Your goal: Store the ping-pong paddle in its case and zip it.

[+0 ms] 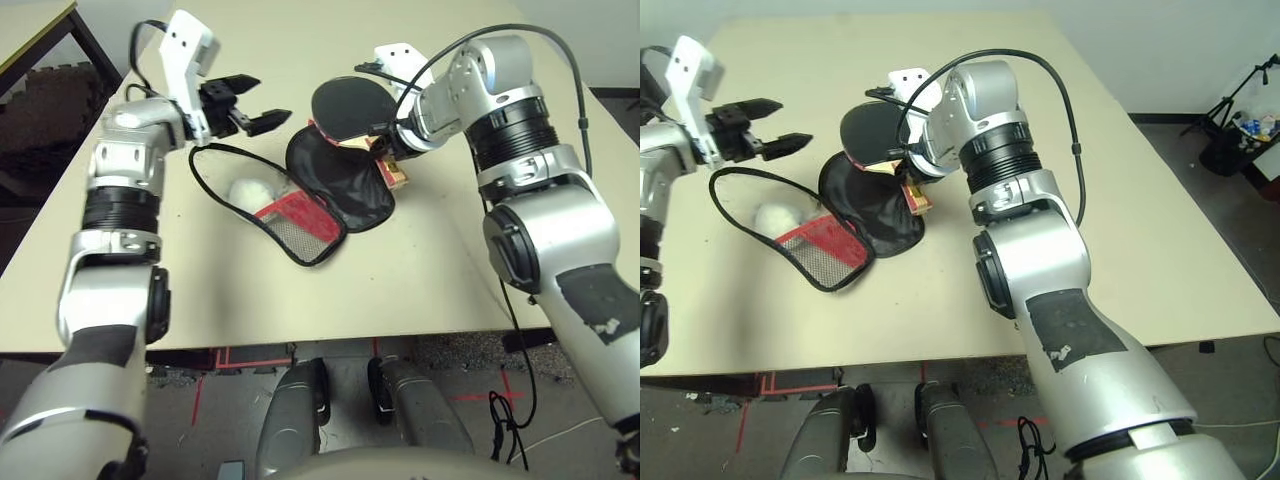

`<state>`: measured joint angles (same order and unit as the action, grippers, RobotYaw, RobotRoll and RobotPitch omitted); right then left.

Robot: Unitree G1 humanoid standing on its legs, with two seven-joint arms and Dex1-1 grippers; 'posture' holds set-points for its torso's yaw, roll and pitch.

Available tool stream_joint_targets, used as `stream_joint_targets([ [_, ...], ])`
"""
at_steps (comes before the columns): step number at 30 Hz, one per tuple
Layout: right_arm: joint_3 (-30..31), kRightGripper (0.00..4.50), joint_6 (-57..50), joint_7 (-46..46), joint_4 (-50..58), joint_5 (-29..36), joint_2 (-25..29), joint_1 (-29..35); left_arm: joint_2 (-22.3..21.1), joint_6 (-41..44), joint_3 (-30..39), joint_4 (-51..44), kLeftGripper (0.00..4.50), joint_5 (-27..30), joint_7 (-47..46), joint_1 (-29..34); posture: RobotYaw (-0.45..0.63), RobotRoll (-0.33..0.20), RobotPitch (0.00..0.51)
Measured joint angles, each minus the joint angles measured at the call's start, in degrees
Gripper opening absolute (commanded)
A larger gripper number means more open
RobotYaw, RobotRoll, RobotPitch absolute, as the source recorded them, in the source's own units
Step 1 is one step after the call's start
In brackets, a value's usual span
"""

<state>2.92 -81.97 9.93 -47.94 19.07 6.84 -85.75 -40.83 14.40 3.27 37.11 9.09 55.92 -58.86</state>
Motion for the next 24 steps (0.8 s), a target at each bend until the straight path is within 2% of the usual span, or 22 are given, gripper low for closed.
stream_joint_targets([
  [10,-1.11,1.1,4.91,0.4,-5.1,-3.47,-4.98,1.75,-2.42,-0.02,0.5,0.11,4.5,0.03,-0.07,0.66,-0.03,0.0,0.133],
  [24,-4.41,1.1,15.61,-0.97,-13.67,-7.36,-6.92,3.29,-3.4,0.45,1.27,-0.44,4.5,0.2,-0.17,2.21,0.02,0.0,0.139],
])
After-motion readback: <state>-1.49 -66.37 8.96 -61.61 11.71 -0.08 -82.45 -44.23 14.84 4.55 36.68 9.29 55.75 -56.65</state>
